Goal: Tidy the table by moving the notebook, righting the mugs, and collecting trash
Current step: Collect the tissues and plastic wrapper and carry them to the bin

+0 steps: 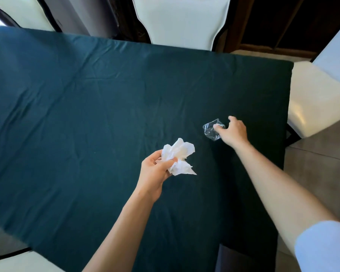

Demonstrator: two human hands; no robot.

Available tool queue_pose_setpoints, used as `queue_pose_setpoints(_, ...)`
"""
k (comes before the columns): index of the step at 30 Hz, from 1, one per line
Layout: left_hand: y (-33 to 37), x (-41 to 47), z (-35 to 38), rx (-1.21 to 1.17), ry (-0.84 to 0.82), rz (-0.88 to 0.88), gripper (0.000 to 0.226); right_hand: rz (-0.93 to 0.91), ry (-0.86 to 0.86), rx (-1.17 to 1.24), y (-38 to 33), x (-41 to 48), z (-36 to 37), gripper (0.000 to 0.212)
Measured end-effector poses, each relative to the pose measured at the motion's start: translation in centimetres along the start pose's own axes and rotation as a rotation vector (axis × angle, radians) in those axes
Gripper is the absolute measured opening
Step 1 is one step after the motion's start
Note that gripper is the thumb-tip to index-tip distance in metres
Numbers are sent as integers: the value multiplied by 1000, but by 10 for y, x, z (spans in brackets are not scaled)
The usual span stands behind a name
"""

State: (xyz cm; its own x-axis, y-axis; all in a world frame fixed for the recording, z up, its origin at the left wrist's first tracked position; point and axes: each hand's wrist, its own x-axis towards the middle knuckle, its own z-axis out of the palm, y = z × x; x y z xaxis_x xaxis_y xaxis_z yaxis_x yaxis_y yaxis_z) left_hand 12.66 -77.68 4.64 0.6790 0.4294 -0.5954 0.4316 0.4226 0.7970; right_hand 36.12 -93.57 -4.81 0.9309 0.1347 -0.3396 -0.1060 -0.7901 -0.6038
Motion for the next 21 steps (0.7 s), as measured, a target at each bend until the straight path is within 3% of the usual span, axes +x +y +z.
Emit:
queue_pose_setpoints(2,1,-2,-7,-19,14,-12,28,36,-59,27,-1,2,0,50)
queue_pose_setpoints(5,2,-4,-18,-39,45,-13,28,34,-4,109,1,-4,6,21)
queue_pose_setpoints(12,11,-19,-48,-63,233,33,27,69,18,572,-29,-53,13,33)
queue_pose_setpoints(17,29,-38,-67,-61,256,104,23,-71,-259,981,-99,-148,11,16)
queue_pose_setpoints(21,46,-65,-92,-100,206,180,18,-166,-497,1093,-146,-228,24,11)
